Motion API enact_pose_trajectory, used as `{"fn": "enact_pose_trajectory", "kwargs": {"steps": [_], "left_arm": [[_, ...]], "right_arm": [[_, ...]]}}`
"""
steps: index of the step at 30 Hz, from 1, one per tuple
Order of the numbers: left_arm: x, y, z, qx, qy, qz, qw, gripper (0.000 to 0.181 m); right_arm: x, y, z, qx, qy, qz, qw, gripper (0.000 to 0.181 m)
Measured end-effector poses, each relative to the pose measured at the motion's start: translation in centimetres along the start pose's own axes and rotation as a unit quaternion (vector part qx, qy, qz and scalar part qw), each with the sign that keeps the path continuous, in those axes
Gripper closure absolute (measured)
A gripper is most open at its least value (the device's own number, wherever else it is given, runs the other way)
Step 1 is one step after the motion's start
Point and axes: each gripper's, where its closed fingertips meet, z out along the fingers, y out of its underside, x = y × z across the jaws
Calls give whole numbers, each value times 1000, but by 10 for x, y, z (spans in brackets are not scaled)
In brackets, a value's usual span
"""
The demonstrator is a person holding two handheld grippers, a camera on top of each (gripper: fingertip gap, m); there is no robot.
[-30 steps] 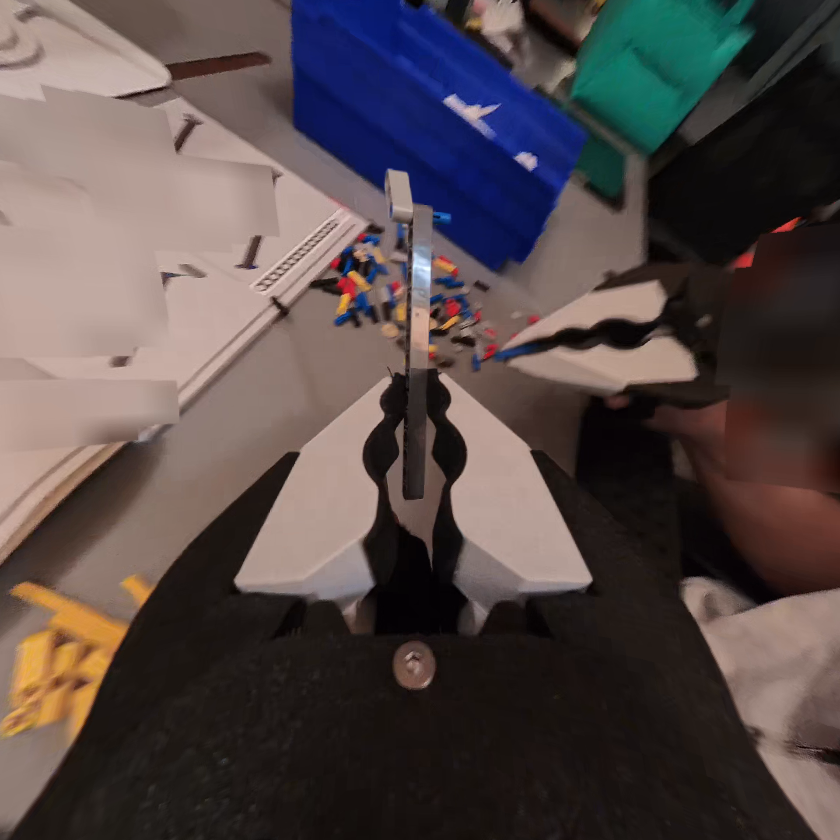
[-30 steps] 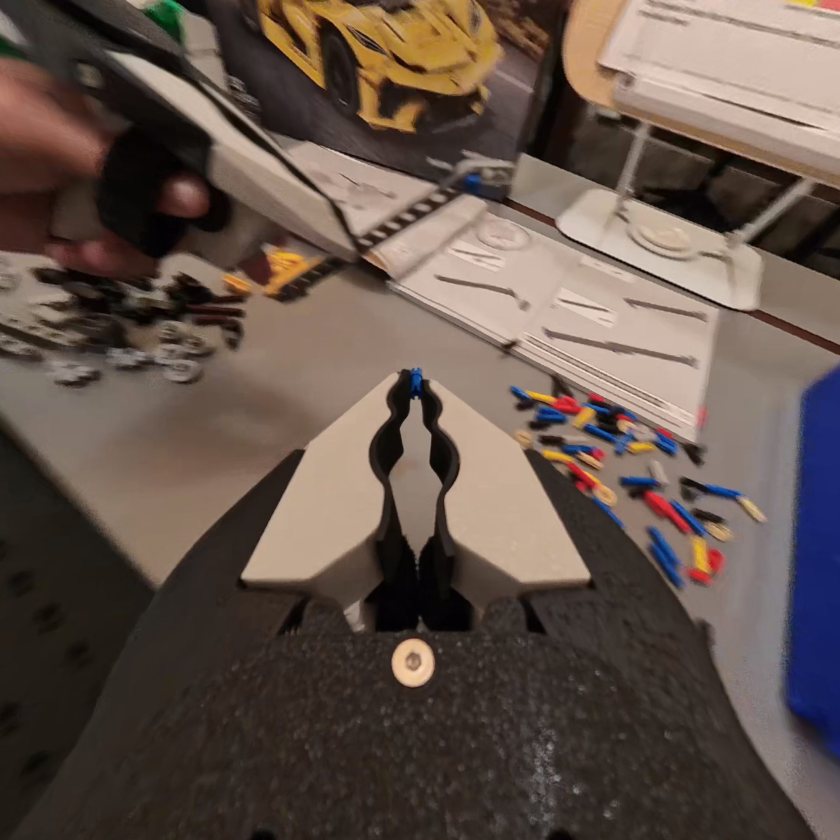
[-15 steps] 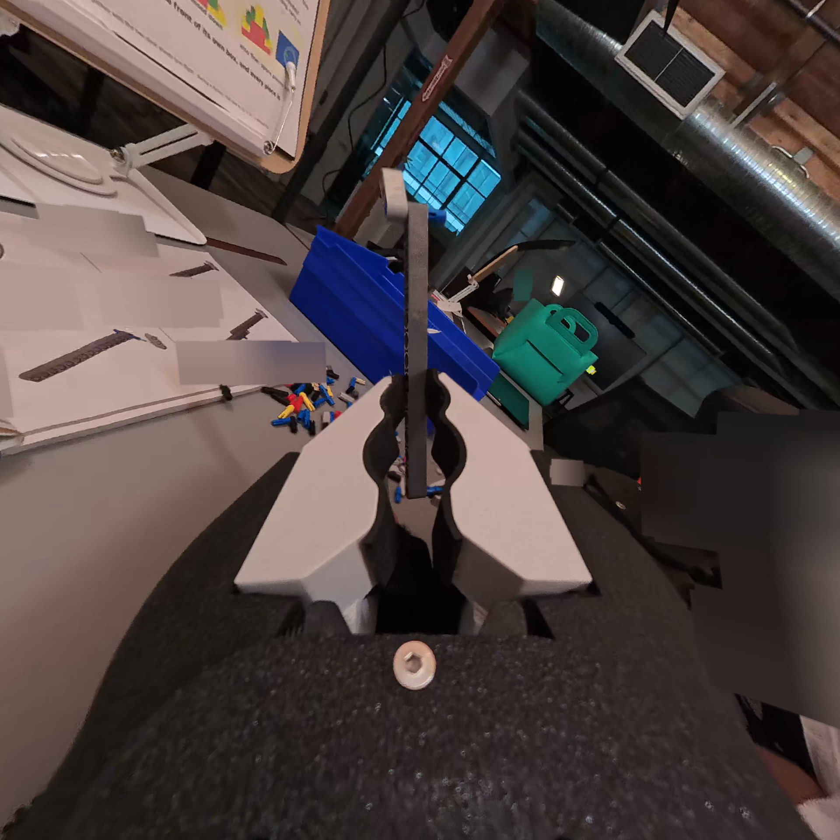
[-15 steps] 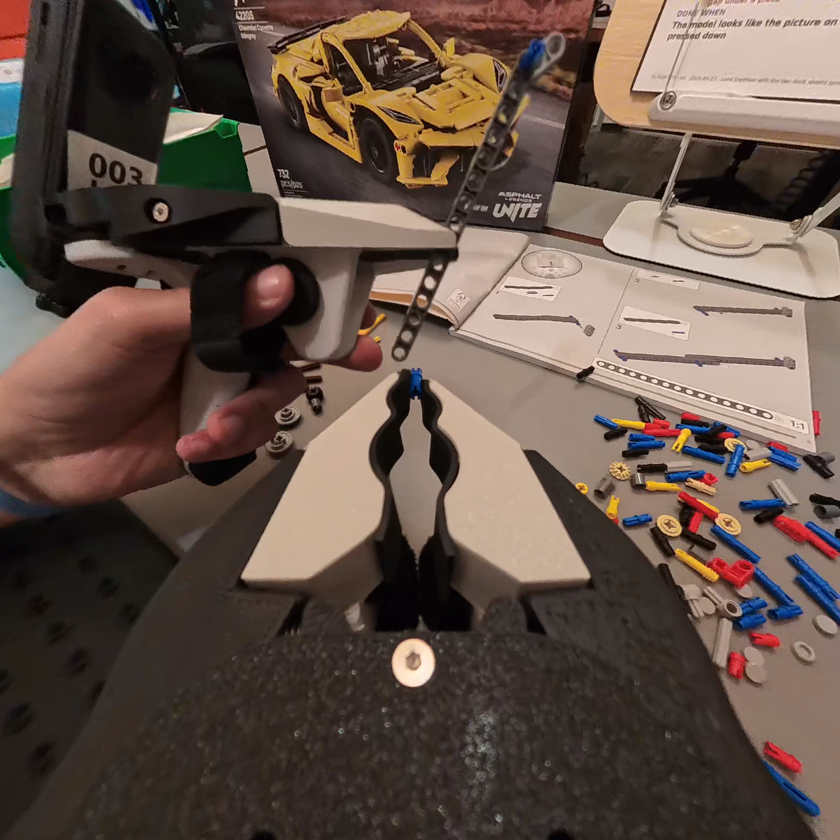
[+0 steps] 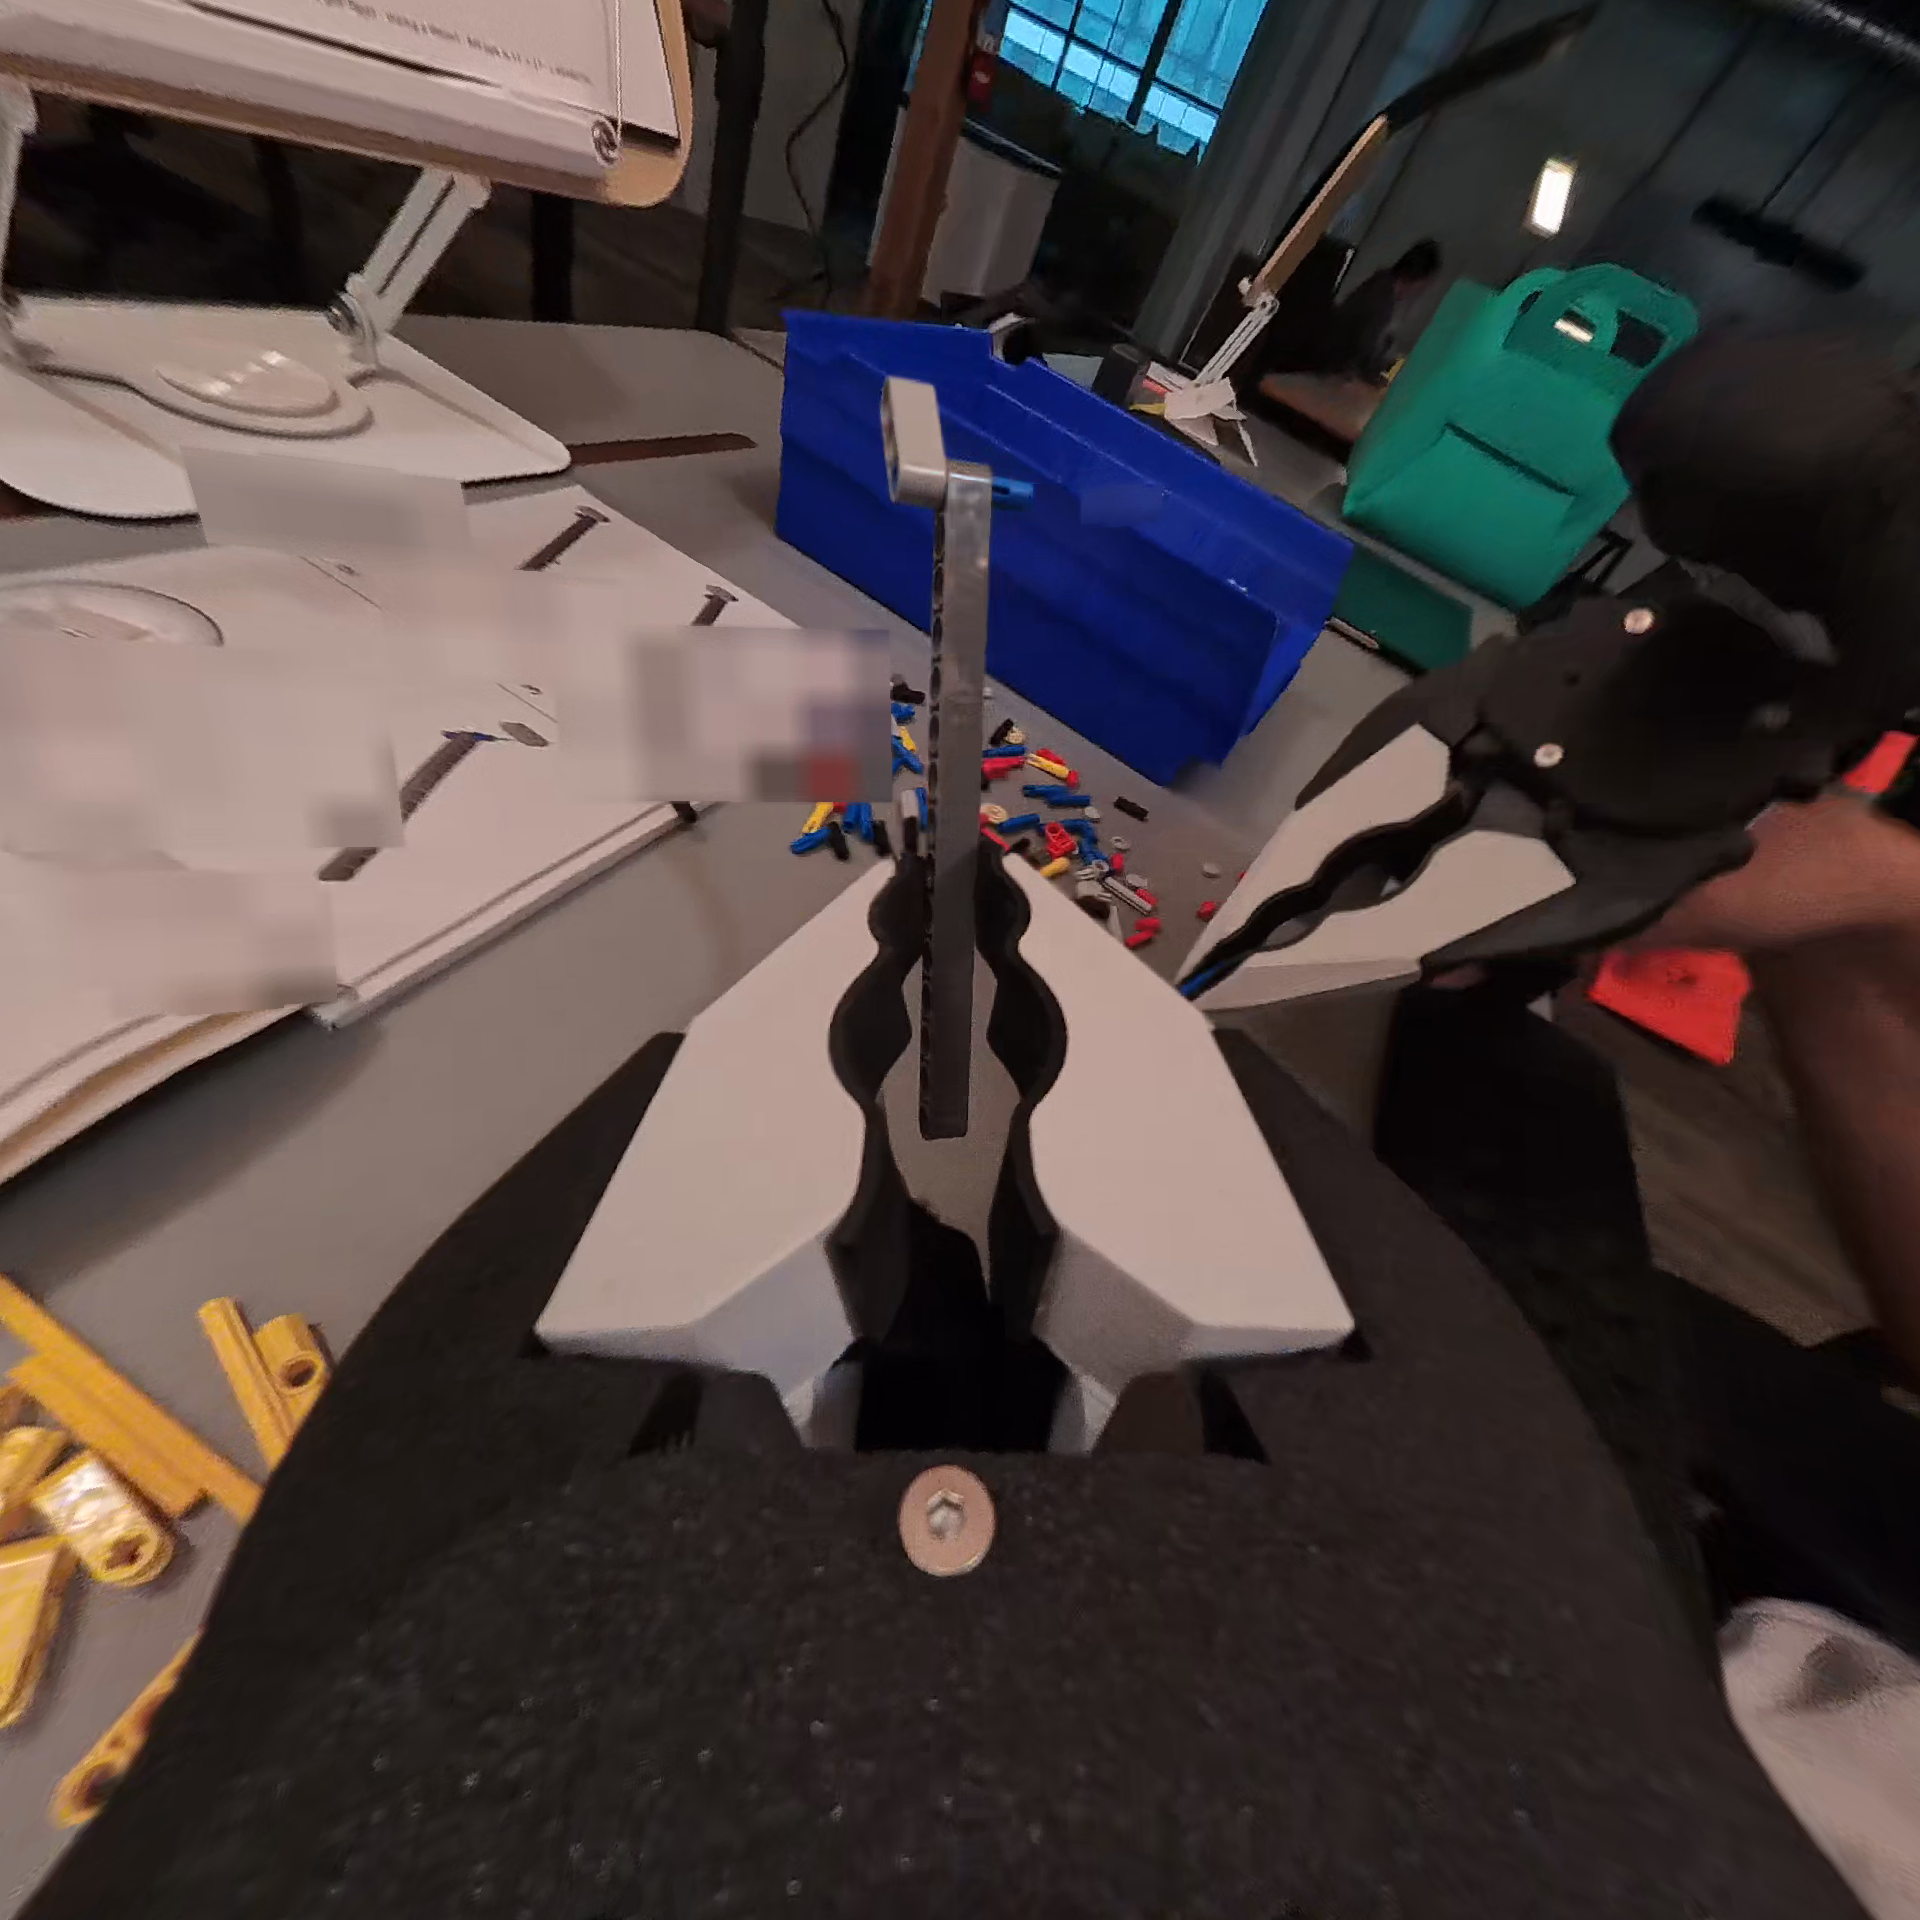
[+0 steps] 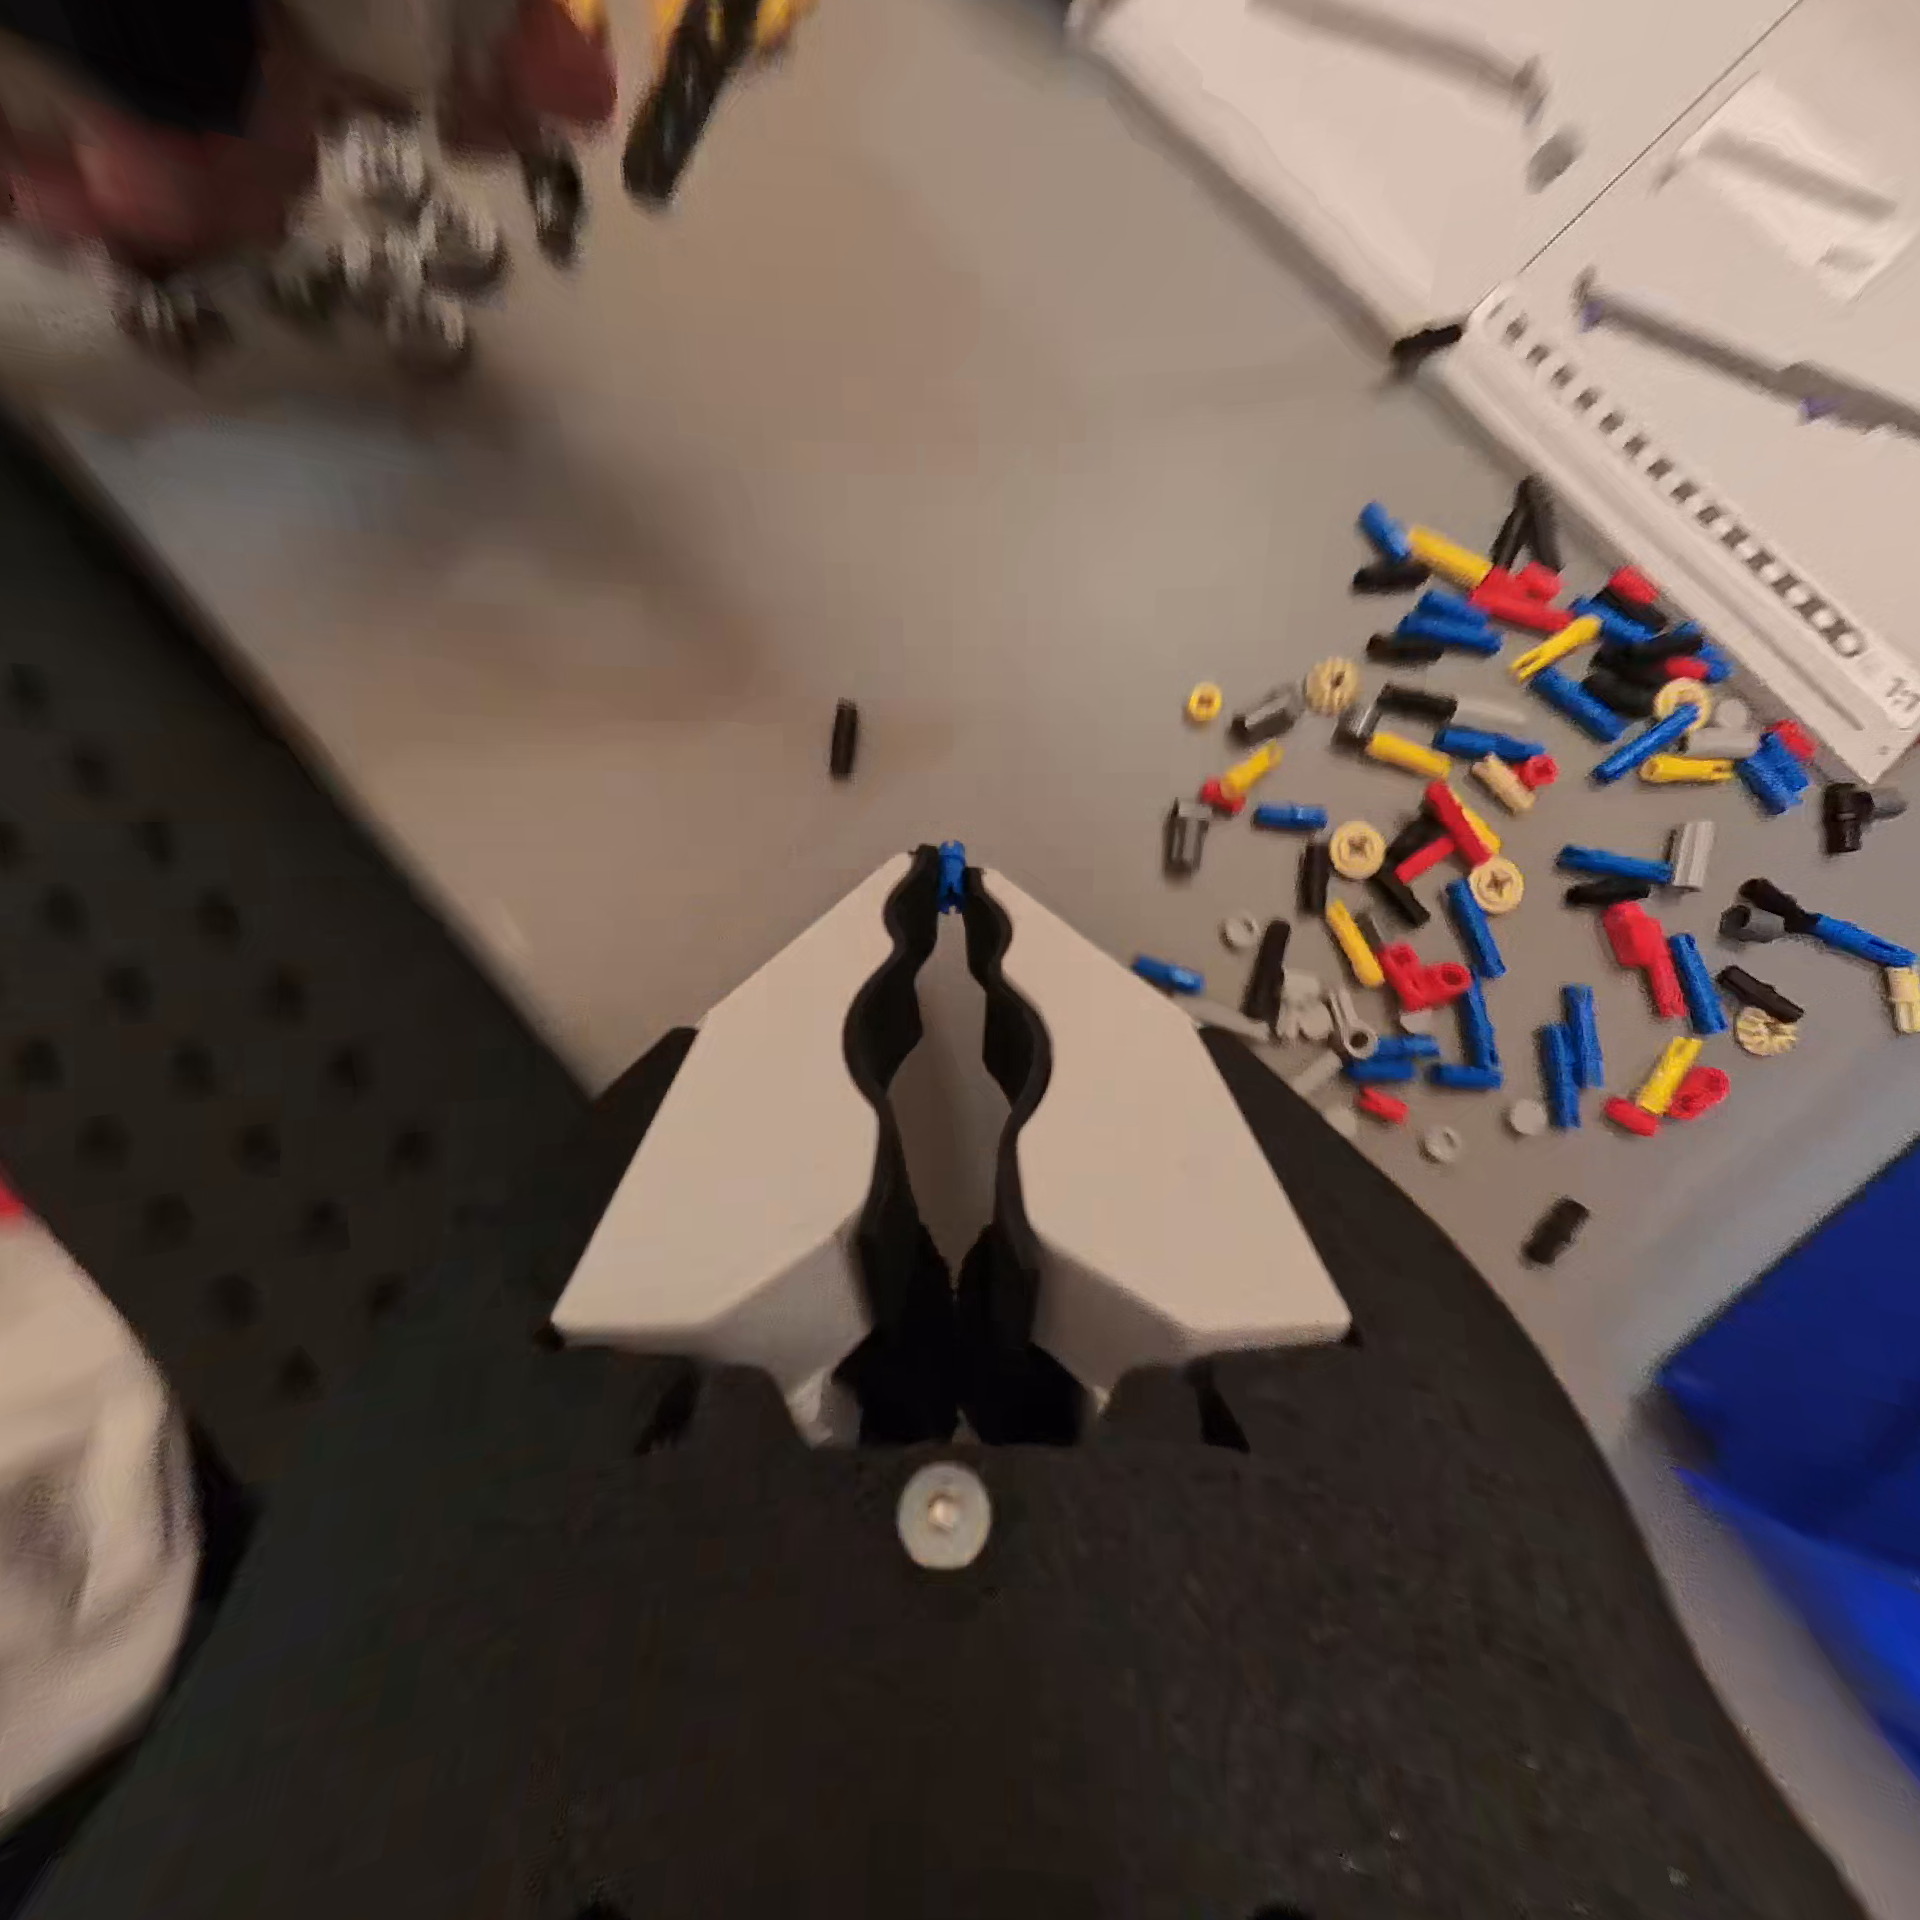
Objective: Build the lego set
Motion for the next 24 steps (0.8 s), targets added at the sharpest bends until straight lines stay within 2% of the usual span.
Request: {"fn": "enact_pose_trajectory", "kwargs": {"steps": [3, 8, 12, 20, 24], "left_arm": [[4, -5, -5, 15, 9, 6, 1000, 173], [-2, -5, -7, 17, -4, 30, 999, 174], [-2, -7, -6, 23, 11, 18, 1000, 174], [-8, -10, -8, 29, 20, -17, 999, 174], [-8, -9, -7, 25, 17, -9, 1000, 173]], "right_arm": [[-8, 32, -7, -122, -85, -93, 984, 177], [4, 58, -13, -238, -119, -181, 947, 177], [7, 65, -15, -283, -126, -221, 925, 177], [10, 72, -14, -319, -119, -231, 912, 177], [11, 73, -13, -330, -106, -249, 905, 177]]}}
